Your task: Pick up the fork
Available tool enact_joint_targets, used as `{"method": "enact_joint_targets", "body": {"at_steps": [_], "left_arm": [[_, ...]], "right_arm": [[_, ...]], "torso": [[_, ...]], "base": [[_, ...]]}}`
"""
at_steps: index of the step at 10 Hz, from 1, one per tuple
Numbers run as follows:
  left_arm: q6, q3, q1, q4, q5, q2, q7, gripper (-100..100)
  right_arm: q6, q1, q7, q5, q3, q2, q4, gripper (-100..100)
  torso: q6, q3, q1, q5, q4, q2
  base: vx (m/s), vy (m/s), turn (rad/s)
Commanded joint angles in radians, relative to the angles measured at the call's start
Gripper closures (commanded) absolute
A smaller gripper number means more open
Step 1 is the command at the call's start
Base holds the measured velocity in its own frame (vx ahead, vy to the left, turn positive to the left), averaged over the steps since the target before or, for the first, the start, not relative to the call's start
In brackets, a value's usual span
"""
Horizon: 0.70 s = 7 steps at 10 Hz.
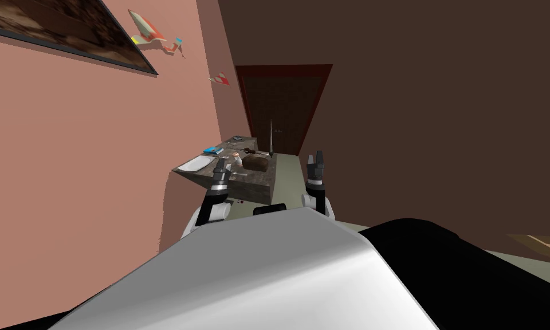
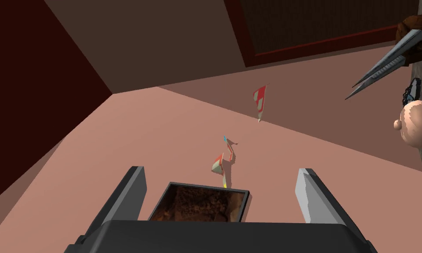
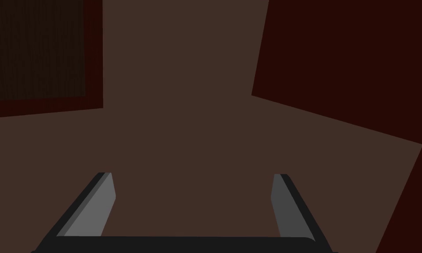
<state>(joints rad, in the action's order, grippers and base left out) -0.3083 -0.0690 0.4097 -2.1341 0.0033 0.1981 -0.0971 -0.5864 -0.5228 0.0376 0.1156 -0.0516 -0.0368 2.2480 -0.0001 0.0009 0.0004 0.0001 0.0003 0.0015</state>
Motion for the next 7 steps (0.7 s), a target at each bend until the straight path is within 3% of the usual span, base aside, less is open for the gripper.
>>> {"method": "enact_joint_targets", "body": {"at_steps": [1,2,4,5,6,7], "left_arm": [[0.039,-0.001,-0.031,0.031,0.006,0.046,-0.001,-100],[0.039,-0.001,-0.031,0.031,0.006,0.046,-0.001,-100],[0.101,-0.004,-0.096,0.099,0.017,0.115,-0.008,-100],[0.113,-0.004,-0.102,0.107,0.017,0.121,-0.008,-100],[0.155,-0.005,-0.135,0.134,0.024,0.159,-0.013,-100],[0.155,-0.005,-0.141,0.150,0.024,0.159,-0.013,-100]], "right_arm": [[0.000,0.000,0.000,0.000,0.000,0.000,0.000,0],[0.000,0.000,0.000,0.000,0.000,0.000,0.000,0],[0.000,0.000,0.000,0.000,0.000,0.000,0.000,0],[0.000,0.000,0.000,0.000,0.000,0.000,0.000,0],[0.000,0.000,0.000,0.000,0.000,0.000,0.000,0],[0.000,0.000,0.000,0.000,0.000,0.000,0.000,0]], "torso": [[0.000,0.000,0.000,0.000,0.000,0.000],[0.000,0.000,0.000,0.000,0.000,0.000],[0.000,0.000,-0.001,0.000,0.000,-0.001],[0.000,0.000,-0.001,0.000,0.000,0.000],[0.000,0.000,-0.001,0.000,0.000,0.000],[0.000,0.000,0.000,0.000,0.000,0.000]], "base": [[-0.019,-0.001,0.031],[-0.015,-0.004,0.015],[-0.025,-0.009,0.030],[-0.025,-0.004,0.009],[-0.028,-0.006,0.015],[-0.019,-0.006,0.009]]}}
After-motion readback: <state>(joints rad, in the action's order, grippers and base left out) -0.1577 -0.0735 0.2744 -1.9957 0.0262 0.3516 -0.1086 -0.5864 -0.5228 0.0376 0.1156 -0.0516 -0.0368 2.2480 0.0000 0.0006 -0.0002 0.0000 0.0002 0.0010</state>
